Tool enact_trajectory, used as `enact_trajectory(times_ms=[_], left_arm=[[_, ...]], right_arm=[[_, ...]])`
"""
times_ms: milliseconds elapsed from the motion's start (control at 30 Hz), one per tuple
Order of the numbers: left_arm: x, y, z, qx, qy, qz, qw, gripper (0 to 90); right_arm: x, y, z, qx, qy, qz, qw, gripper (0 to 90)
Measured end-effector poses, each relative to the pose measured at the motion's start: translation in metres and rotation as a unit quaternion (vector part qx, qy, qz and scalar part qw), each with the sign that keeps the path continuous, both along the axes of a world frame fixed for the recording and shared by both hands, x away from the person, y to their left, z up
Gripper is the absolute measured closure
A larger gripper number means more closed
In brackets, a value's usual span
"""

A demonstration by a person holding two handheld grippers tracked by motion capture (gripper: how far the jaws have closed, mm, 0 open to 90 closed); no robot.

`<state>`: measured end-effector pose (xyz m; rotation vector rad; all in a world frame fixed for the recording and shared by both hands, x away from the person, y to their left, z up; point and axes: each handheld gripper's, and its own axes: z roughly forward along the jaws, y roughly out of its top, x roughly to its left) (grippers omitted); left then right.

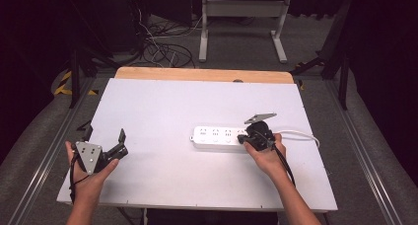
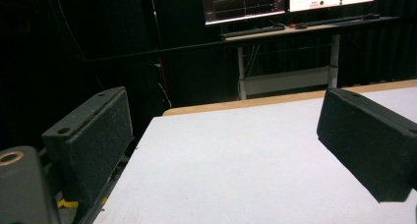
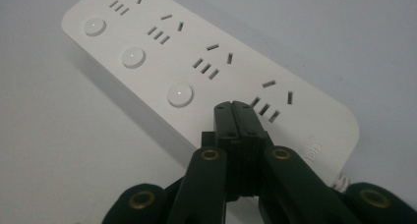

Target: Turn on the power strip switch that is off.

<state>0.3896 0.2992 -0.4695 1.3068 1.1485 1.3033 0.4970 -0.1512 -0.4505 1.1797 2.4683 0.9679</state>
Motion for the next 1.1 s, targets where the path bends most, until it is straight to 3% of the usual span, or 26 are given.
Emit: enact_trajectory(times_ms=[33, 67, 100, 133, 333, 467, 500, 567, 600, 633, 667, 767, 833, 1000, 1033, 1067, 1100], left_arm=[[0.0, 0.0, 0.0, 0.0, -0.001, 0.0, 1.0, 7.0], [0.0, 0.0, 0.0, 0.0, 0.0, -0.001, 1.0, 7.0], [0.001, 0.0, 0.0, 0.0, -0.001, -0.001, 1.0, 7.0], [0.001, 0.0, 0.0, 0.0, 0.0, -0.001, 1.0, 7.0], [0.0, 0.001, 0.0, -0.001, -0.001, 0.0, 1.0, 7.0], [0.001, 0.0, 0.0, 0.002, 0.0, -0.001, 1.0, 7.0], [0.001, 0.0, 0.0, 0.002, 0.001, -0.001, 1.0, 7.0], [0.002, 0.0, 0.0, 0.001, 0.001, -0.001, 1.0, 7.0], [0.002, 0.0, 0.0, 0.001, 0.0, -0.001, 1.0, 7.0], [0.002, -0.001, -0.001, -0.001, 0.0, -0.002, 1.0, 7.0], [0.002, -0.001, 0.0, 0.0, 0.0, -0.002, 1.0, 7.0], [0.004, -0.001, 0.0, 0.0, -0.001, -0.003, 1.0, 7.0], [0.004, -0.002, 0.0, 0.0, -0.001, -0.004, 1.0, 7.0], [0.005, -0.004, 0.001, -0.001, -0.002, -0.005, 1.0, 7.0], [0.005, -0.003, 0.001, -0.002, -0.003, -0.005, 1.0, 7.0], [0.005, -0.003, 0.001, -0.004, -0.003, -0.006, 1.0, 7.0], [0.005, -0.003, 0.001, -0.006, -0.003, -0.006, 1.0, 7.0]], right_arm=[[-0.002, 0.001, 0.001, 0.013, -0.021, 0.004, 0.9997, 90.0], [-0.002, 0.001, 0.001, 0.013, -0.021, 0.004, 0.9997, 90.0], [-0.004, -0.001, 0.008, 0.041, -0.042, 0.004, 0.9983, 90.0], [-0.005, -0.003, 0.013, 0.049, -0.053, 0.005, 0.9974, 90.0], [-0.013, -0.015, 0.026, 0.054, -0.075, 0.008, 0.9957, 90.0], [-0.022, -0.035, 0.033, 0.078, -0.096, 0.014, 0.9922, 90.0], [-0.028, -0.048, 0.034, 0.098, -0.108, 0.021, 0.9891, 90.0], [-0.03, -0.055, 0.034, 0.108, -0.115, 0.016, 0.9874, 90.0], [-0.037, -0.07, 0.032, 0.141, -0.131, 0.008, 0.9813, 90.0], [-0.042, -0.077, 0.031, 0.154, -0.144, 0.004, 0.9776, 90.0], [-0.042, -0.077, 0.031, 0.154, -0.144, 0.004, 0.9776, 90.0], [-0.058, -0.096, 0.03, 0.188, -0.189, -0.011, 0.9636, 90.0], [-0.07, -0.105, 0.032, 0.198, -0.217, -0.03, 0.9555, 90.0], [-0.096, -0.118, 0.036, 0.217, -0.29, -0.089, 0.9278, 90.0], [-0.103, -0.12, 0.037, 0.22, -0.307, -0.102, 0.9203, 90.0], [-0.105, -0.121, 0.037, 0.223, -0.312, -0.107, 0.9174, 90.0], [-0.105, -0.121, 0.037, 0.223, -0.312, -0.107, 0.9174, 90.0]])
